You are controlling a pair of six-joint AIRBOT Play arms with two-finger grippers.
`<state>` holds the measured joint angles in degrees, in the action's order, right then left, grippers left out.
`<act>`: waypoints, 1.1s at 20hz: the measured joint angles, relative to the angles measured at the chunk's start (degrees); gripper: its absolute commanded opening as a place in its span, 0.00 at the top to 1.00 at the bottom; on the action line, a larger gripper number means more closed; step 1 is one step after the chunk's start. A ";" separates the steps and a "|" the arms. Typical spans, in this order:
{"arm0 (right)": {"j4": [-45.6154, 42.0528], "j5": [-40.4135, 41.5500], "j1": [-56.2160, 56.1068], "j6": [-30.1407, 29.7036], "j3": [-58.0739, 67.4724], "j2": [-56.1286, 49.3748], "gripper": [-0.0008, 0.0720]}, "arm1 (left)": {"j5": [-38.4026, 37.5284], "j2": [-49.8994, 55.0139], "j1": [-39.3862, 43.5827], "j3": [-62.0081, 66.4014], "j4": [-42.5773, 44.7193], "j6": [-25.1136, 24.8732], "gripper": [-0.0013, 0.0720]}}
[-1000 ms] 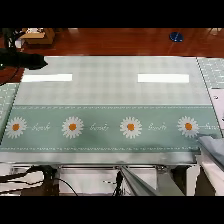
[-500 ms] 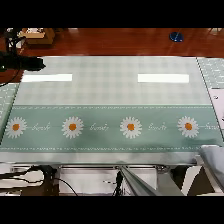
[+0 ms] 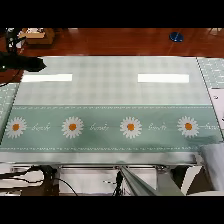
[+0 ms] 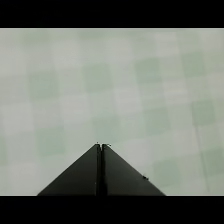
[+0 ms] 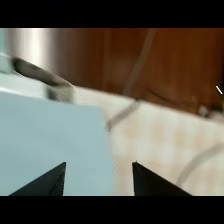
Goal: Fold the shirts.
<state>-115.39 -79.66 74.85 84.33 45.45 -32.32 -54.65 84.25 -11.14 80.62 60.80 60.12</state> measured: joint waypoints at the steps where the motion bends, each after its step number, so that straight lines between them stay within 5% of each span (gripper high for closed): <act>1: 6.38 4.15 -2.45 -1.03 0.61 -0.17 0.41 | -0.02 -0.02 0.37 0.00 -0.72 -0.02 0.85; 3: 21.18 13.27 -9.66 -2.38 2.16 -1.84 0.42 | 0.00 0.00 1.31 0.00 -2.73 -0.17 0.19; 6: 37.05 20.33 -24.59 -4.09 5.07 -8.20 0.42 | -0.96 0.00 4.46 0.68 -7.30 -0.63 0.16; 9: 43.23 21.81 -43.15 -5.33 8.70 -16.94 0.15 | -6.01 0.00 10.56 3.26 -5.25 0.57 0.16; 11: 41.79 21.79 -55.56 -4.70 11.87 -22.58 0.15 | -10.16 0.00 15.89 4.98 1.51 5.27 0.12; 12: 40.11 21.59 -60.48 -3.67 13.51 -24.79 0.15 | -12.02 0.00 18.62 5.62 5.81 8.44 0.01; 17: 31.06 19.41 -73.90 3.21 20.46 -30.86 0.16 | -17.70 0.33 28.37 6.78 21.66 21.66 0.01; 22: 28.15 12.81 -76.74 6.23 22.69 -32.17 0.16 | -19.78 0.50 31.52 7.02 26.58 26.97 0.01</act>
<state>-87.24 -66.85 -1.89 90.56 68.14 -64.49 -74.43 84.75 20.38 87.64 87.37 87.09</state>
